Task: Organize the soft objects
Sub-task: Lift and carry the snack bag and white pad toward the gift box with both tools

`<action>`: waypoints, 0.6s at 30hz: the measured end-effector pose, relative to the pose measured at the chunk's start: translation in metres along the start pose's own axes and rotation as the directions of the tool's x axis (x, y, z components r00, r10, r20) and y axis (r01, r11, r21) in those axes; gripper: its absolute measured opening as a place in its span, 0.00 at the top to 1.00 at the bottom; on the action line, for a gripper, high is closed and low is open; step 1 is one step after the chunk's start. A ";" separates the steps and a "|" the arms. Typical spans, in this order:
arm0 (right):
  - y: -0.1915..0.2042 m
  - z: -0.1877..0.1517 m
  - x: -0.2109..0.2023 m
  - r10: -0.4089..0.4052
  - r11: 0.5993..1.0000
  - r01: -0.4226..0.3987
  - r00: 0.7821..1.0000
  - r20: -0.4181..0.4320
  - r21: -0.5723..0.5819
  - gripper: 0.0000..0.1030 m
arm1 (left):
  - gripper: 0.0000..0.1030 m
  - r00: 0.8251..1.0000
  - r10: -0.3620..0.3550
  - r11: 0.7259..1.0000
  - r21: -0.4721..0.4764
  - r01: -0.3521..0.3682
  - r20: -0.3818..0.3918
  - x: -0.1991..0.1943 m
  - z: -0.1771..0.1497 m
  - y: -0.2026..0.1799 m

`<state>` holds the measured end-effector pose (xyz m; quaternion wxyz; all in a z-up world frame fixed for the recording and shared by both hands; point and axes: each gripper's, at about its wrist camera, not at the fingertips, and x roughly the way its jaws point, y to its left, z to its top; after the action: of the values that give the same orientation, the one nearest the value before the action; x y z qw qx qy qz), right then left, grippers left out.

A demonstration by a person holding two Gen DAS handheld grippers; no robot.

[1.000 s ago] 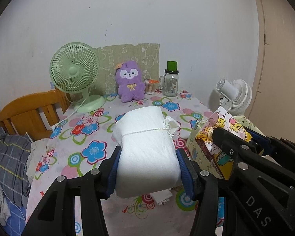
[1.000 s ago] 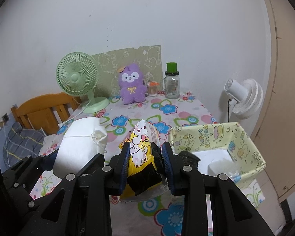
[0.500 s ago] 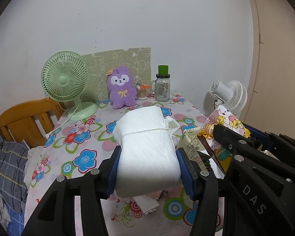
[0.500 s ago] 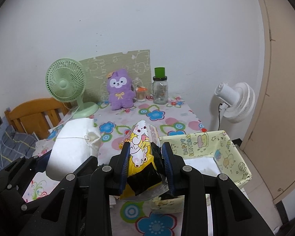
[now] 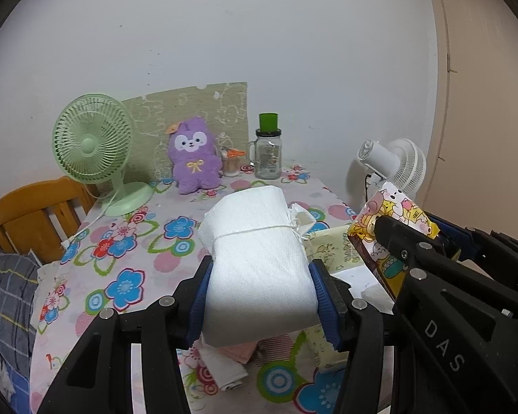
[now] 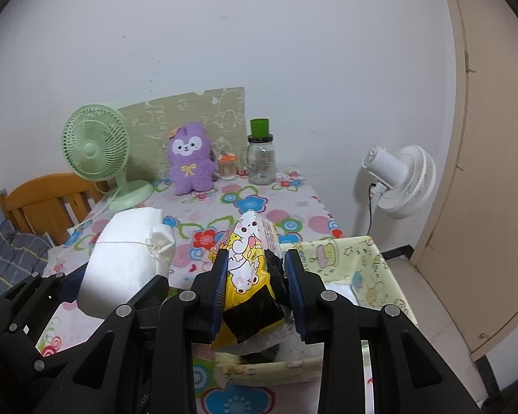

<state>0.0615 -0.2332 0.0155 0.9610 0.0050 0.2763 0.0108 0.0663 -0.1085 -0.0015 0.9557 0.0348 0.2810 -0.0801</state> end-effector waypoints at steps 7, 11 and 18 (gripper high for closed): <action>-0.020 -0.001 0.007 -0.033 0.999 0.033 0.999 -0.011 0.020 0.65 | 0.46 0.999 -0.037 0.999 0.023 0.038 -0.014 0.013 0.003 -0.019; -0.032 -0.002 0.011 -0.057 0.998 0.058 0.998 -0.018 0.036 0.65 | 0.46 0.997 -0.070 0.997 0.033 0.071 -0.023 0.020 0.005 -0.029; -0.053 -0.006 0.022 -0.095 0.993 0.097 0.995 -0.040 0.062 0.65 | 0.46 0.992 -0.109 0.993 0.047 0.112 -0.060 0.037 0.004 -0.046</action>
<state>0.0775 -0.2856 -0.0023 0.9544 0.0222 0.2943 -0.0441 0.0914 -0.1592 -0.0197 0.9402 0.0455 0.3076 -0.1391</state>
